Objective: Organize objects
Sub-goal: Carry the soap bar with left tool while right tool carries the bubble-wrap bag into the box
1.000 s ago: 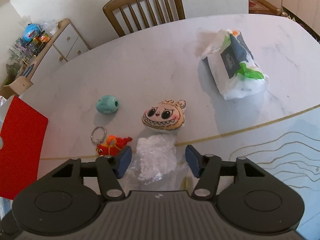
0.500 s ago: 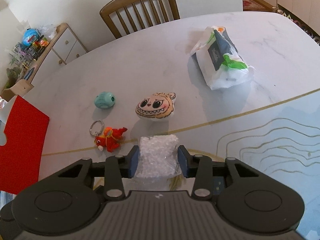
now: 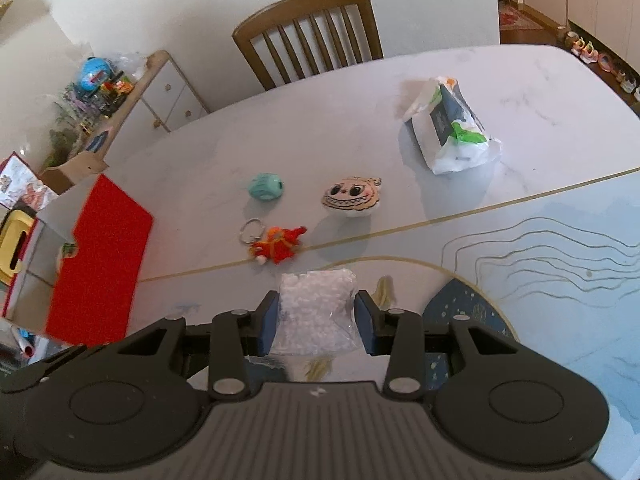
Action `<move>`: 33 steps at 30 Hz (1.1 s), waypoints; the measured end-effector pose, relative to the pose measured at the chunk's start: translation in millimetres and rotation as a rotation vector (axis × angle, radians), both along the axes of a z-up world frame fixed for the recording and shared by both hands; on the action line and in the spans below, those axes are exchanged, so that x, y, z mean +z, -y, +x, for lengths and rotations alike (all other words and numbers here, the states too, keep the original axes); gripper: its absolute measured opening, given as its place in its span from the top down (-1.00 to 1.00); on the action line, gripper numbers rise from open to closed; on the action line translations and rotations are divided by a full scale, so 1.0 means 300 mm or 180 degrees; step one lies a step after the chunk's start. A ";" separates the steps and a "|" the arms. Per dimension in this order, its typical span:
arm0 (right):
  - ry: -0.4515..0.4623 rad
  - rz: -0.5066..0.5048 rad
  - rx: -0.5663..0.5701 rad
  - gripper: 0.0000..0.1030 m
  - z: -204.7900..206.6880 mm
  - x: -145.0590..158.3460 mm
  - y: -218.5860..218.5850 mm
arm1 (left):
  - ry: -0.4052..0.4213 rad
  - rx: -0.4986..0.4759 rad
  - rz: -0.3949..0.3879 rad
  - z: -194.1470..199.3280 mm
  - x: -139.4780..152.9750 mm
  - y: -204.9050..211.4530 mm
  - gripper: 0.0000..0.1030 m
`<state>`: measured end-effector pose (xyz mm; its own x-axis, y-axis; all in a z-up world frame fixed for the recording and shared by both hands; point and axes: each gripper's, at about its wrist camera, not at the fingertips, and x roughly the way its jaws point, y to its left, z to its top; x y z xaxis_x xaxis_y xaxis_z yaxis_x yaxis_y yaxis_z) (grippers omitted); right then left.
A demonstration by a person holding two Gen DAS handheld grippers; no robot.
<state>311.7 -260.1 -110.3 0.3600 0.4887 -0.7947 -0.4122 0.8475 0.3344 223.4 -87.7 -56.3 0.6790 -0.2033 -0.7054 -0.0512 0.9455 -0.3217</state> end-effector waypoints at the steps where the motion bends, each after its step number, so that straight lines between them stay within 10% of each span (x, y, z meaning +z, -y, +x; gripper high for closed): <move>1: 0.0008 0.0022 0.0004 0.23 -0.014 0.013 0.001 | 0.0021 0.0008 -0.0013 -0.011 0.012 -0.007 0.05; 33: 0.0413 0.0248 0.0371 0.23 -0.454 0.309 -0.422 | 0.0231 0.0221 -0.0199 -0.250 0.149 -0.616 0.05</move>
<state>175.6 -133.4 -17.8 0.3943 0.5913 -0.7035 -0.5501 0.7651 0.3347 148.3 97.0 -11.5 0.7419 -0.1961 -0.6412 -0.0903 0.9184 -0.3853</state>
